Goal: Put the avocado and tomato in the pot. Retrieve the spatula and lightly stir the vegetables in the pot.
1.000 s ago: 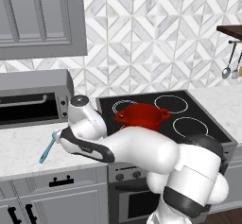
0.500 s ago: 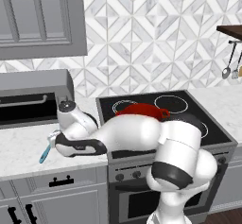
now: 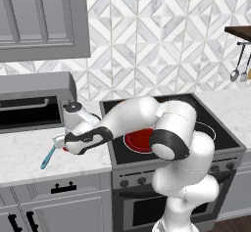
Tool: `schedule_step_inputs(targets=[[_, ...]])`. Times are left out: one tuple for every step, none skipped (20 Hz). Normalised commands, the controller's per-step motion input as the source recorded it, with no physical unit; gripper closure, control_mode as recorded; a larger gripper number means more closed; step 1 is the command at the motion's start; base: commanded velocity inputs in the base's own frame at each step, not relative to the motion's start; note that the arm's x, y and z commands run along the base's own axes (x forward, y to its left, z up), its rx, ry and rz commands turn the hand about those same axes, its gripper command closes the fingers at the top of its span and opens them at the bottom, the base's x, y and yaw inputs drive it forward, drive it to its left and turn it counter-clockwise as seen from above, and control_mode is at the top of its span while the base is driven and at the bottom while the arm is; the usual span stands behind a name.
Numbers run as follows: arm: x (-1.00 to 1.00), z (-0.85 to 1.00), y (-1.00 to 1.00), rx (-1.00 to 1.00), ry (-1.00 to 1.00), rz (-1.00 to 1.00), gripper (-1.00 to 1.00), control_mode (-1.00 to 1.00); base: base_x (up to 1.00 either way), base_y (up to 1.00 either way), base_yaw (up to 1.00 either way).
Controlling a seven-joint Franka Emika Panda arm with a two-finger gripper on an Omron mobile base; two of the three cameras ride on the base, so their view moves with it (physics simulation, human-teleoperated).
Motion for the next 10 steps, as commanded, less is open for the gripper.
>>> schedule_step_inputs(targets=[[0.24,-0.43,0.26,0.00,0.11,0.00,-1.00,-1.00,0.00,0.00,0.00],[0.23,-0.40,0.32,0.00,0.11,0.00,-1.00,-1.00,0.00,0.00,0.00],[0.22,-0.41,0.35,0.00,0.11,0.00,-1.00,-1.00,0.00,0.00,0.00],[0.21,-0.35,0.34,0.00,0.09,0.00,-1.00,-1.00,0.00,0.00,0.00],[0.21,-0.31,0.36,0.00,0.08,0.00,-1.00,-1.00,0.00,0.00,0.00],[0.26,-0.29,0.36,0.00,0.08,0.00,-1.00,-1.00,0.00,0.00,0.00],[0.29,-0.25,0.37,0.00,0.07,0.00,-1.00,-1.00,0.00,0.00,0.00],[0.29,-0.20,0.37,0.00,0.04,0.00,-1.00,-1.00,0.00,0.00,0.00],[0.31,-0.11,0.35,0.00,0.01,0.00,-1.00,-1.00,0.00,0.00,0.00],[0.29,-0.07,0.36,0.00,0.00,0.00,-1.00,-1.00,0.00,0.00,0.00]])
